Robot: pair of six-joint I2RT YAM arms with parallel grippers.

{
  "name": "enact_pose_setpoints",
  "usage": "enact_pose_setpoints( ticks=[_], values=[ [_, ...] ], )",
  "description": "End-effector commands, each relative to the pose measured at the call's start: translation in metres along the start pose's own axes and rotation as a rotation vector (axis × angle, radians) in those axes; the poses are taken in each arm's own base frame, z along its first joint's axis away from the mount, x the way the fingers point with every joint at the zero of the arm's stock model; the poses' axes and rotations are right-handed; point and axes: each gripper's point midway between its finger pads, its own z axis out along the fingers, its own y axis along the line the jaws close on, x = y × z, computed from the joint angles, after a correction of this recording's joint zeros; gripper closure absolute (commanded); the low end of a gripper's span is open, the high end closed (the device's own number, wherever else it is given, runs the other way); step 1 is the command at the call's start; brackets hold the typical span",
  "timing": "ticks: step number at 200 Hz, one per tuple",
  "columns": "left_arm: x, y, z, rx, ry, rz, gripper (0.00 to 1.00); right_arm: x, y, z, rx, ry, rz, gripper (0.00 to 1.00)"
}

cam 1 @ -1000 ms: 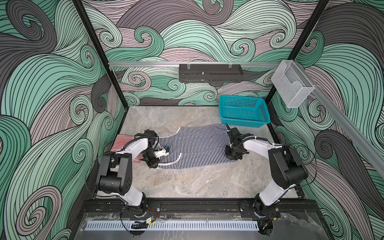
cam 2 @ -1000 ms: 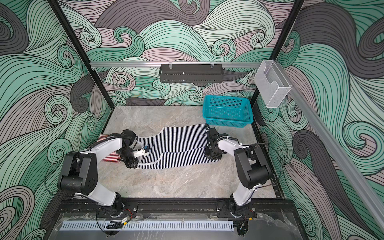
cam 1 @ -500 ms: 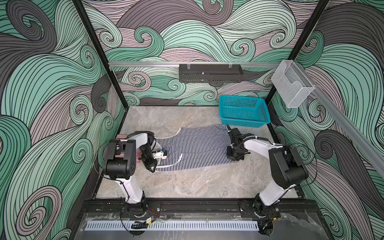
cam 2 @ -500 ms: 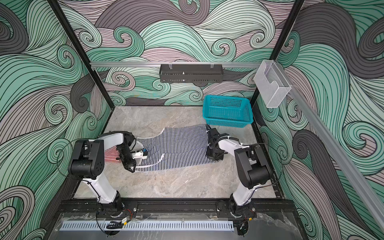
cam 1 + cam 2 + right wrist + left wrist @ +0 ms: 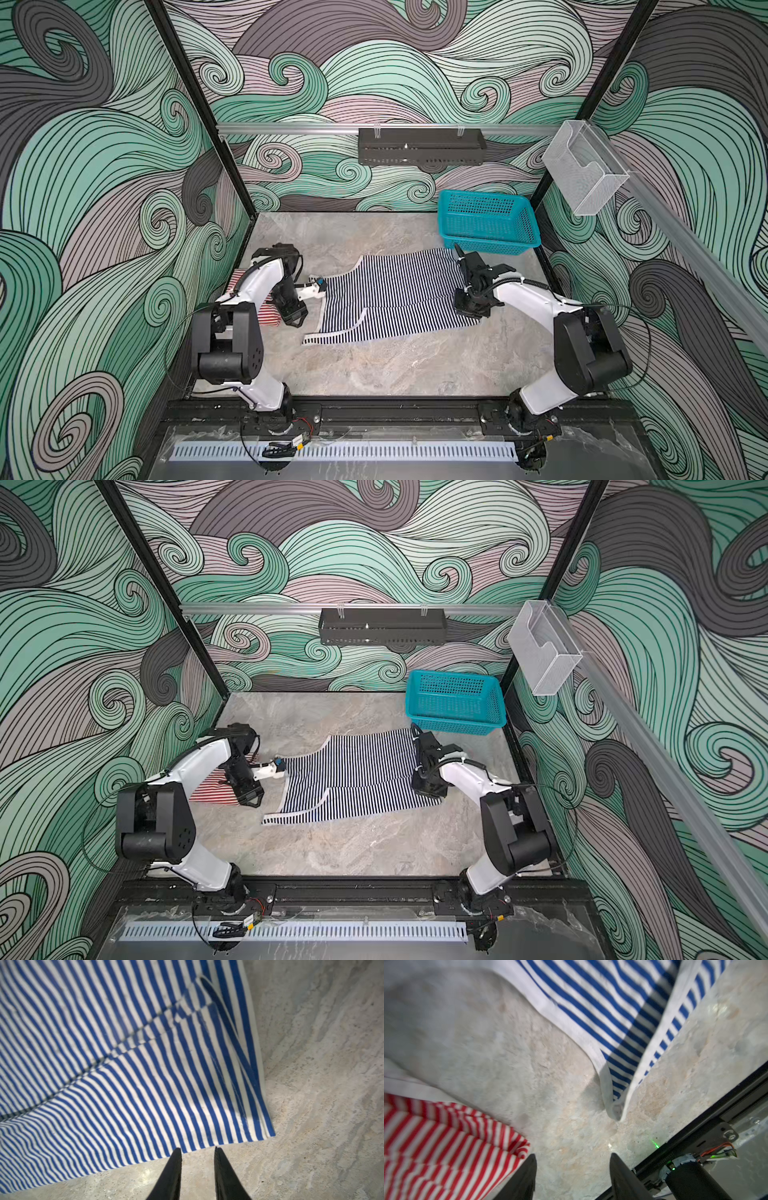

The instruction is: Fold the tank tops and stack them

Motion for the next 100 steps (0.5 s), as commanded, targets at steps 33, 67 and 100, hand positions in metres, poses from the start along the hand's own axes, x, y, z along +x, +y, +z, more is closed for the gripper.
enact_pose_setpoints(
  ticks=[33, 67, 100],
  values=[
    [-0.051, -0.07, 0.034, 0.092, 0.008, 0.137, 0.47, -0.006, 0.012, 0.013, -0.024, -0.022, 0.048, 0.84],
    [-0.06, -0.067, 0.058, 0.099, 0.036, 0.131, 0.66, -0.012, 0.014, 0.022, -0.033, -0.045, 0.075, 0.91],
    [-0.047, -0.057, 0.08, 0.049, 0.101, 0.14, 0.7, -0.001, 0.006, 0.037, 0.002, -0.006, 0.085, 0.93]
  ],
)
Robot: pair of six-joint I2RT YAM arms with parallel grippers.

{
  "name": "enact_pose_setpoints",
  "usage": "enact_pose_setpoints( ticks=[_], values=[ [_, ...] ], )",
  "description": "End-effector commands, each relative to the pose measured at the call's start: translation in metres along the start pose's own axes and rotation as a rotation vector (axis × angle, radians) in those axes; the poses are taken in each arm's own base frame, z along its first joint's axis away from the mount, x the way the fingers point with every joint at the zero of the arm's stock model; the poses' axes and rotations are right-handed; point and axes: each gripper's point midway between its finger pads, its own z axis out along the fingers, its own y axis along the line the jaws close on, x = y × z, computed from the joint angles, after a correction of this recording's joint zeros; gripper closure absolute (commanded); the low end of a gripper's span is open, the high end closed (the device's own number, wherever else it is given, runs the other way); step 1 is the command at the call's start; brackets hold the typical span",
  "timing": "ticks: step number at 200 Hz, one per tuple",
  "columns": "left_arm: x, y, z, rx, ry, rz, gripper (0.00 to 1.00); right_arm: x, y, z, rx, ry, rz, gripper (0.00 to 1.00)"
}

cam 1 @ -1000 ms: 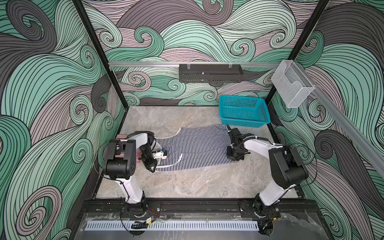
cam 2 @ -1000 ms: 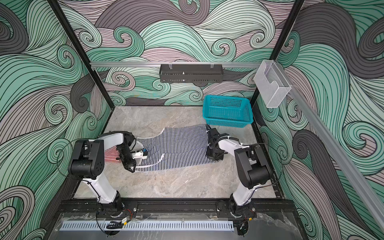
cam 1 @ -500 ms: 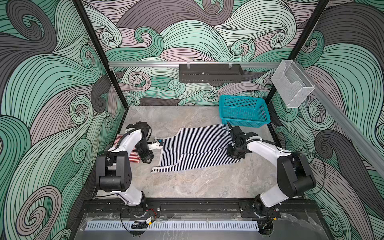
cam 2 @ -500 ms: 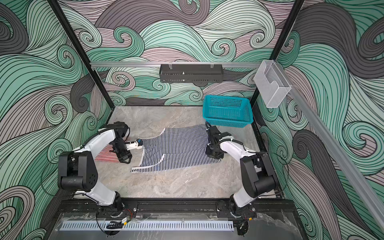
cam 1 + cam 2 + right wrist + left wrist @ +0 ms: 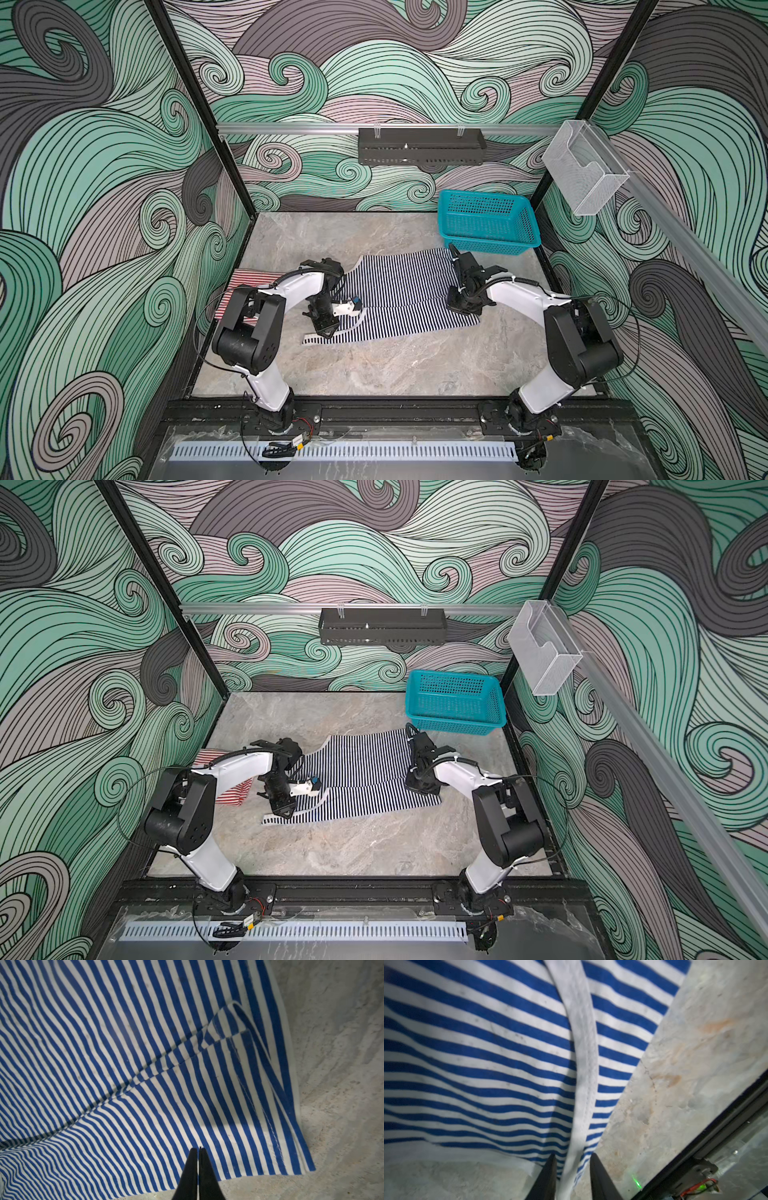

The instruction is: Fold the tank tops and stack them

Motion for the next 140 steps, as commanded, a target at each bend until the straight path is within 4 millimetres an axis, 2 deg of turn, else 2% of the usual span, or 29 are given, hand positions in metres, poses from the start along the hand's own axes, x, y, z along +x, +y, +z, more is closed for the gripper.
enact_pose_setpoints(
  ticks=[1, 46, 92, 140],
  values=[
    [0.004, 0.011, 0.012, -0.048, 0.03, -0.013, 0.71, 0.011, -0.01, 0.015, 0.042, 0.032, 0.027, 0.93],
    [0.024, 0.018, 0.031, -0.076, 0.124, -0.006, 0.73, 0.04, -0.015, 0.027, 0.086, 0.091, -0.009, 0.92],
    [0.05, 0.008, 0.036, -0.033, 0.169, 0.012, 0.76, 0.077, -0.031, 0.031, 0.154, 0.157, -0.043, 0.91],
    [0.08, -0.006, 0.04, 0.059, 0.214, 0.028, 0.77, 0.124, -0.035, 0.027, 0.167, 0.227, -0.085, 0.9]
  ],
)
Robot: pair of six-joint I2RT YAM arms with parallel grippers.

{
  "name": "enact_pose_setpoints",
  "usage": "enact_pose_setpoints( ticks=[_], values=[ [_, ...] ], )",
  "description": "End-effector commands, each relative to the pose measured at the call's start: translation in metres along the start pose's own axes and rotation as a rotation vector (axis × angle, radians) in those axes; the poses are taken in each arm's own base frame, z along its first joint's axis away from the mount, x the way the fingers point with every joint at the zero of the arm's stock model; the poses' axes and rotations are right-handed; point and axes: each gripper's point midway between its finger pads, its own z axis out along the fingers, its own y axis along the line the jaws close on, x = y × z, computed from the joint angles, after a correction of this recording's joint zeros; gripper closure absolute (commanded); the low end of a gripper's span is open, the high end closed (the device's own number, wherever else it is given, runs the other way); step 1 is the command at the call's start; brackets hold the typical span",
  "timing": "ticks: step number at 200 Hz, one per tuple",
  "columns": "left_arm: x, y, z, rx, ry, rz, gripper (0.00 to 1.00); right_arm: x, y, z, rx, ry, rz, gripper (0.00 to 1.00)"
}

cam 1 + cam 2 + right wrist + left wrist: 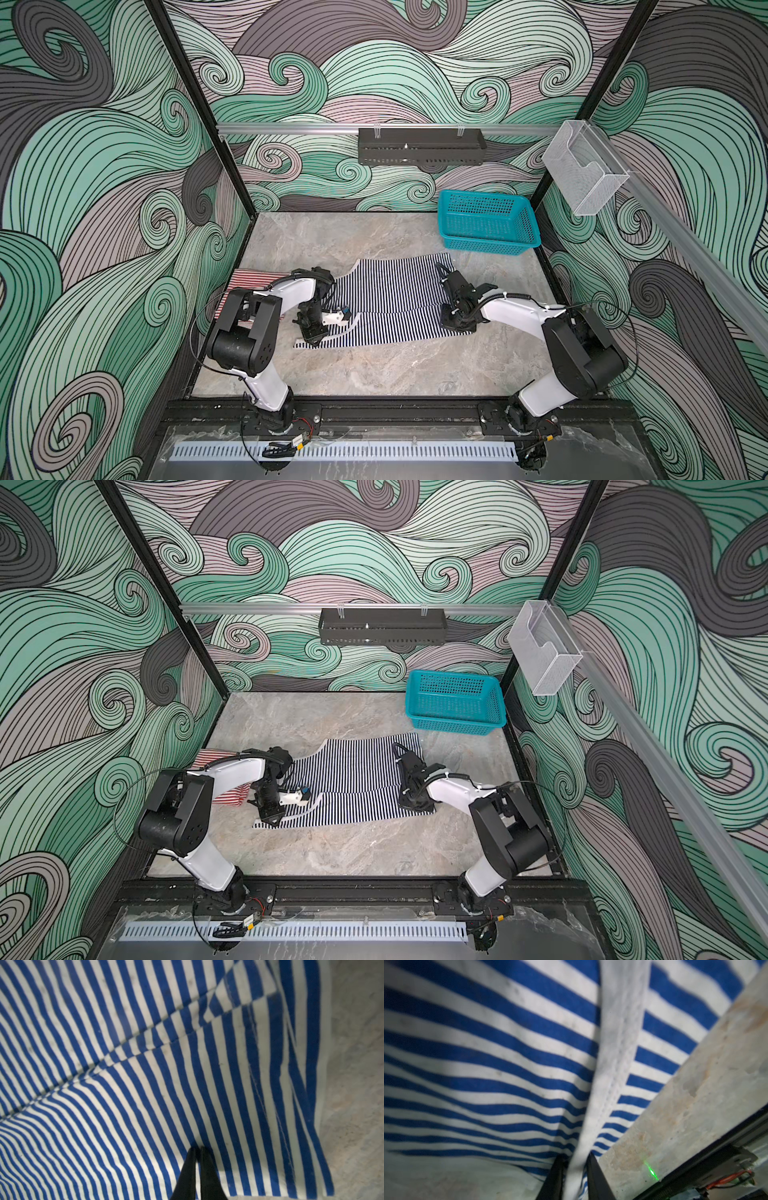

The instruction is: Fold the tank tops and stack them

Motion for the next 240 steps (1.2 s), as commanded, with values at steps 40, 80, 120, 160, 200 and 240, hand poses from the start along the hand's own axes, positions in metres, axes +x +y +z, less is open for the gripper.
enact_pose_setpoints(
  ticks=[40, 80, 120, 160, 200, 240],
  values=[
    [0.042, -0.023, 0.026, 0.116, 0.152, 0.054, 0.76, 0.103, -0.034, 0.014, 0.127, 0.246, 0.02, 0.89],
    [0.05, -0.03, 0.024, 0.142, 0.16, 0.055, 0.76, 0.131, -0.036, 0.011, 0.125, 0.266, 0.038, 0.89],
    [0.052, -0.031, 0.017, 0.129, 0.15, 0.051, 0.68, 0.149, -0.054, 0.007, 0.153, 0.282, 0.075, 0.89],
    [0.047, -0.004, 0.006, 0.013, 0.109, 0.009, 0.56, 0.153, -0.055, -0.004, 0.122, 0.277, 0.102, 0.87],
    [0.035, 0.012, -0.039, -0.004, -0.009, -0.045, 0.48, 0.141, -0.036, -0.021, 0.03, 0.237, 0.097, 0.83],
    [0.011, 0.025, -0.09, -0.029, -0.148, -0.068, 0.41, 0.084, 0.001, -0.054, -0.081, 0.096, 0.083, 0.49]
  ],
)
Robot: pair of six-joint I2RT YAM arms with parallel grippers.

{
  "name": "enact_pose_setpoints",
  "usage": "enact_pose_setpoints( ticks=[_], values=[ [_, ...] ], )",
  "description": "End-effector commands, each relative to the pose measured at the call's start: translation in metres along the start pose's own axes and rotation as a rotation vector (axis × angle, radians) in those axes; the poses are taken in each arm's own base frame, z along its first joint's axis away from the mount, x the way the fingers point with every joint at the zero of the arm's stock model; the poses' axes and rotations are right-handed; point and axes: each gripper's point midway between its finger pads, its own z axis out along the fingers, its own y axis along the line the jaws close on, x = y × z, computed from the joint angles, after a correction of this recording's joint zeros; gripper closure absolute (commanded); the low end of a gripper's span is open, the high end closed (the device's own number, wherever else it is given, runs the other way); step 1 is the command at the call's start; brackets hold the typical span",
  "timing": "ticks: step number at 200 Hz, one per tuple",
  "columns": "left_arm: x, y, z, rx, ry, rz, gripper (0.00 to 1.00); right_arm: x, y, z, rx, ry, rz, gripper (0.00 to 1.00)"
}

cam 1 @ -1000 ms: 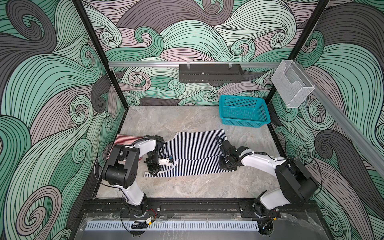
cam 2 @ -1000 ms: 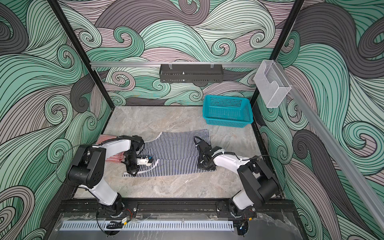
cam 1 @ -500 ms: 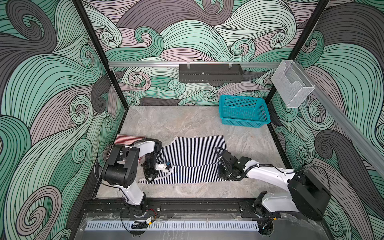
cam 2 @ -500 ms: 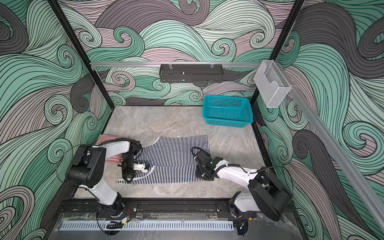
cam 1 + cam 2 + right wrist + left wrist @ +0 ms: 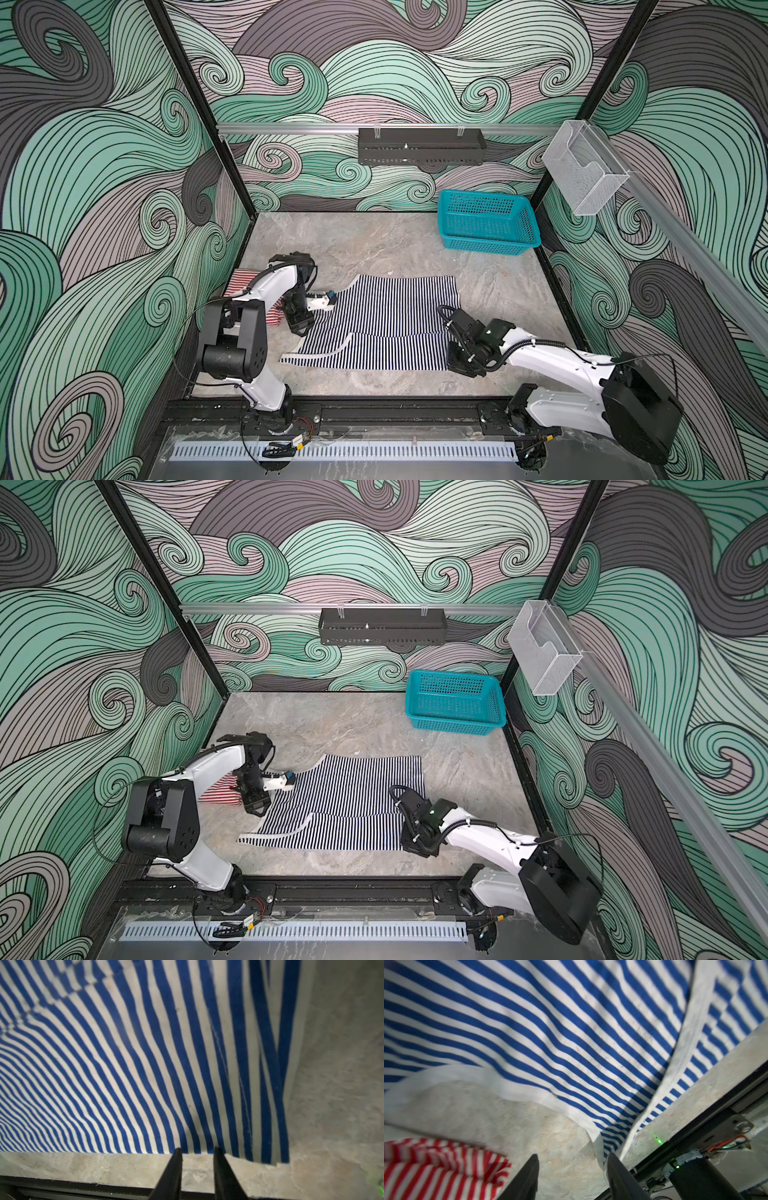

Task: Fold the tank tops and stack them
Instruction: 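Open both grippers and lift them off the folded top, then move both grippers to the top's shoulder straps farthest from the robot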

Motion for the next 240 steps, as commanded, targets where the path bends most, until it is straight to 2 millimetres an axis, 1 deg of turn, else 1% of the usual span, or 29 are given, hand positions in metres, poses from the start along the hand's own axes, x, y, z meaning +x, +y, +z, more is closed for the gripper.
enact_pose_setpoints(
  ticks=[1, 7, 21, 25, 35, 54, 62, 75, 79, 94, 113, 137, 163, 179, 205, 240],
  values=[
    [-0.012, -0.003, -0.028, 0.023, -0.084, -0.017, 0.41, -0.027, 0.014, -0.026, -0.014, -0.069, 0.002, 0.49],
    [-0.02, 0.005, -0.032, 0.002, -0.108, -0.034, 0.41, -0.039, 0.018, -0.032, -0.017, -0.098, 0.0, 0.46],
    [-0.04, 0.032, -0.041, -0.064, -0.163, -0.094, 0.4, -0.067, 0.027, -0.045, -0.028, -0.143, 0.003, 0.45],
    [-0.047, 0.039, -0.043, -0.071, -0.176, -0.116, 0.4, -0.076, 0.026, -0.047, -0.025, -0.153, 0.012, 0.45],
    [-0.065, 0.056, -0.051, -0.078, -0.217, -0.17, 0.39, -0.1, 0.032, -0.056, -0.042, -0.192, 0.011, 0.45],
    [-0.101, 0.074, -0.063, -0.022, -0.295, -0.238, 0.38, -0.144, 0.036, -0.067, -0.064, -0.235, 0.012, 0.45],
    [-0.116, 0.08, -0.068, 0.003, -0.329, -0.255, 0.36, -0.162, 0.037, -0.068, -0.068, -0.232, 0.013, 0.45],
    [-0.138, 0.09, -0.068, 0.022, -0.345, -0.28, 0.34, -0.189, 0.035, -0.067, -0.065, -0.234, 0.012, 0.45],
    [-0.144, 0.093, -0.066, 0.024, -0.345, -0.285, 0.34, -0.196, 0.033, -0.066, -0.061, -0.234, 0.012, 0.47],
    [-0.163, 0.105, -0.06, 0.026, -0.349, -0.316, 0.31, -0.224, 0.025, -0.059, -0.044, -0.235, 0.03, 0.59],
    [-0.183, 0.107, -0.049, 0.078, -0.336, -0.336, 0.31, -0.254, 0.017, -0.044, -0.038, -0.224, 0.058, 0.68],
    [-0.204, 0.109, -0.034, 0.087, -0.332, -0.341, 0.31, -0.279, 0.014, -0.025, -0.031, -0.215, 0.062, 0.72],
    [-0.213, 0.111, -0.018, 0.067, -0.298, -0.345, 0.31, -0.294, 0.018, -0.013, -0.039, -0.203, 0.06, 0.69],
    [-0.216, 0.111, -0.013, 0.07, -0.295, -0.354, 0.3, -0.299, 0.018, -0.009, -0.034, -0.203, 0.058, 0.68],
    [-0.218, 0.111, -0.007, 0.079, -0.299, -0.374, 0.3, -0.308, 0.016, -0.008, -0.015, -0.221, 0.055, 0.67],
    [-0.221, 0.111, -0.005, 0.082, -0.309, -0.384, 0.3, -0.316, 0.011, -0.003, 0.013, -0.216, 0.058, 0.67]
  ],
)
